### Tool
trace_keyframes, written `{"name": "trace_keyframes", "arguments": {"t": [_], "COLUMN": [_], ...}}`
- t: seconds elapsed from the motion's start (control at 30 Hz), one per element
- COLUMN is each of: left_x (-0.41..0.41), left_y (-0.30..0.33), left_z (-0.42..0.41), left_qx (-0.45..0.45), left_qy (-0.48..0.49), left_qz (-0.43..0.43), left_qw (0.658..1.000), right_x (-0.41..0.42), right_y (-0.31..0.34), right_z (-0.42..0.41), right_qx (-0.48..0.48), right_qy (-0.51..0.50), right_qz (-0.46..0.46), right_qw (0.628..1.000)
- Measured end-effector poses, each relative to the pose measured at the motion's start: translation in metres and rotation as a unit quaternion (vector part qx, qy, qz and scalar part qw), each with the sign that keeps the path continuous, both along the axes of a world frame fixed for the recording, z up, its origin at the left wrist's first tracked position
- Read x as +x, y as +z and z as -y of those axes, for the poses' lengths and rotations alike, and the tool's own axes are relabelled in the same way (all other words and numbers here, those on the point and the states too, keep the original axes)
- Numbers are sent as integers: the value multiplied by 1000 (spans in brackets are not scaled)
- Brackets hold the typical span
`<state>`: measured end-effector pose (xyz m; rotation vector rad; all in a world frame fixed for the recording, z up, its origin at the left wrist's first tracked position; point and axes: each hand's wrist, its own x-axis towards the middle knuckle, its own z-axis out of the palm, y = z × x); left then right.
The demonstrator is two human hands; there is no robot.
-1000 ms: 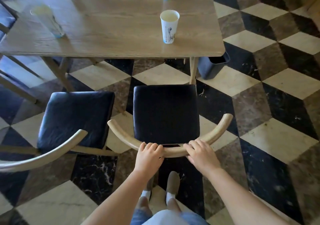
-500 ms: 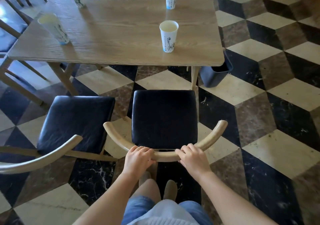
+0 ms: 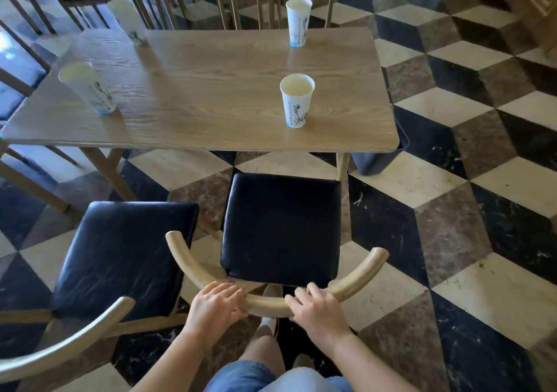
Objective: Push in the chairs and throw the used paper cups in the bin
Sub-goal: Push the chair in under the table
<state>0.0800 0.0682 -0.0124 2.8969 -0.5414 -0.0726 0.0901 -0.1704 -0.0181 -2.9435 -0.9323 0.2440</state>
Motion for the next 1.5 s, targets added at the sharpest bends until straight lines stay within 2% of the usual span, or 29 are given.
{"name": "trace_keyframes", "arguments": {"t": [0.13, 0.27, 0.47, 0.73, 1.0, 1.13, 1.33, 1.5], "left_x": [11, 30, 71, 133, 199, 201, 186, 159], "left_y": [-5, -1, 0, 2, 1, -8, -12, 10], "left_z": [-15, -11, 3, 10, 6, -4, 0, 13], "left_qx": [-2, -3, -17, 13, 66, 31, 16, 41], "left_qy": [-9, -19, -12, 14, 11, -19, 28, 91], "left_qz": [-32, -1, -17, -50, -62, -46, -33, -90], "left_qw": [999, 1000, 1000, 999, 996, 998, 999, 991], "right_x": [14, 34, 78, 136, 195, 196, 189, 163], "right_y": [0, 1, 3, 14, 11, 7, 12, 24], "right_z": [-11, -7, 3, 0, -11, -9, -20, -32], "right_qx": [7, 30, 18, -20, -18, 0, -10, -15], "right_qy": [4, 6, -15, -32, -41, -33, -80, -91], "right_qz": [-1, 16, 30, 22, 37, 49, -4, -22], "right_qw": [1000, 999, 999, 999, 998, 998, 997, 995]}}
